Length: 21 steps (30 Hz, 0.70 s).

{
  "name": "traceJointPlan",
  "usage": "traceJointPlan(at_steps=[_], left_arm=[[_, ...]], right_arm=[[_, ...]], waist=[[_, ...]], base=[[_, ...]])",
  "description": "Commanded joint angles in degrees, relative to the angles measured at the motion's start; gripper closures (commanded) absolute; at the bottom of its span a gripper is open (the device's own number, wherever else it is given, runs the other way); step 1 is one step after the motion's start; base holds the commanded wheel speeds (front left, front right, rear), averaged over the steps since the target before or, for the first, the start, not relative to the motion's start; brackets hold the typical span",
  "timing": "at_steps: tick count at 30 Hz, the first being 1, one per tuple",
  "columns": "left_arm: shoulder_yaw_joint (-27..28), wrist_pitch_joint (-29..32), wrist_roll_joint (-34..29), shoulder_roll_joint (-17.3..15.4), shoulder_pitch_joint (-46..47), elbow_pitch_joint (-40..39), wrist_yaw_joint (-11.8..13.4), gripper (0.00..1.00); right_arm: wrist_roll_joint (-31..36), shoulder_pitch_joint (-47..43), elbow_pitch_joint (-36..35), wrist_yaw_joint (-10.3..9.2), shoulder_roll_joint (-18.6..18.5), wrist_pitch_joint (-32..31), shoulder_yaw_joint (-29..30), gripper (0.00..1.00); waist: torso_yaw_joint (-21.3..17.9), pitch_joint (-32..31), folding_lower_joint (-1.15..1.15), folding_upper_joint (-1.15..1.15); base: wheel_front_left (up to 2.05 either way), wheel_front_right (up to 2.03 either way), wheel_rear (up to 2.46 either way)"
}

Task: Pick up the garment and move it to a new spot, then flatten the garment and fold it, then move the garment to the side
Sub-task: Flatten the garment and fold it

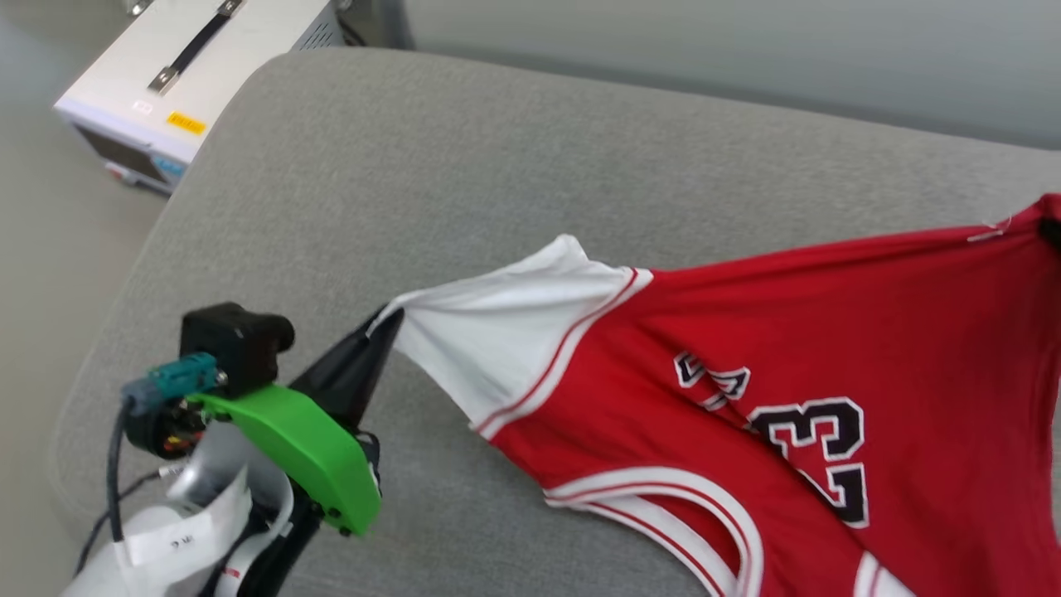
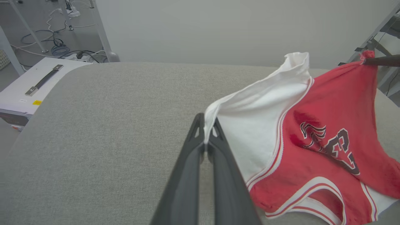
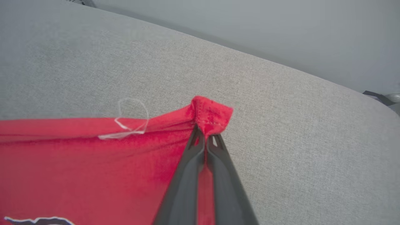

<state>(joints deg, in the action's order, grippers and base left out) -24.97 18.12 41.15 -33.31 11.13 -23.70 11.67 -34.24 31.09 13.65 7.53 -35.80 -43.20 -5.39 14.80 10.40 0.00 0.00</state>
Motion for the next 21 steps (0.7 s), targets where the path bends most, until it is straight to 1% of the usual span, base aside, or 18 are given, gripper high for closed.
traceJointPlan(at_steps=[1,7,12,17,21], left_arm=[[0.96,-0.51,-0.77,-0.77,1.9,-0.53,0.57,1.0],[3.34,-1.05,-3.06,-1.69,6.78,-3.18,1.5,1.0],[5.19,-1.39,-5.33,-2.42,11.44,-4.36,2.25,1.0],[8.05,-3.33,-7.36,-2.21,16.92,-4.26,3.49,1.0],[9.49,-4.39,-8.85,-2.37,21.76,-3.67,3.6,1.0]], right_arm=[[0.12,-0.1,-1.21,-0.04,-0.37,0.94,0.39,1.0],[-0.54,-0.44,-7.34,-0.04,-0.65,2.0,2.16,1.0],[-0.39,-0.35,-12.52,-0.04,-0.7,1.72,3.76,1.0],[-0.16,0.55,-17.36,-0.04,-0.84,1.84,5.45,1.0],[0.47,2.19,-20.29,-0.04,-0.36,2.62,6.67,1.0]], waist=[[-4.56,-4.44,0.0,0.0],[-8.32,-6.7,0.0,0.0],[-10.8,-7.82,0.0,0.0],[-12.92,-7.81,0.0,0.0],[-14.42,-7.14,0.0,0.0]], base=[[0.0,0.0,0.0],[0.0,0.0,0.0],[0.0,0.0,0.0],[0.0,0.0,0.0],[0.0,0.0,0.0]])
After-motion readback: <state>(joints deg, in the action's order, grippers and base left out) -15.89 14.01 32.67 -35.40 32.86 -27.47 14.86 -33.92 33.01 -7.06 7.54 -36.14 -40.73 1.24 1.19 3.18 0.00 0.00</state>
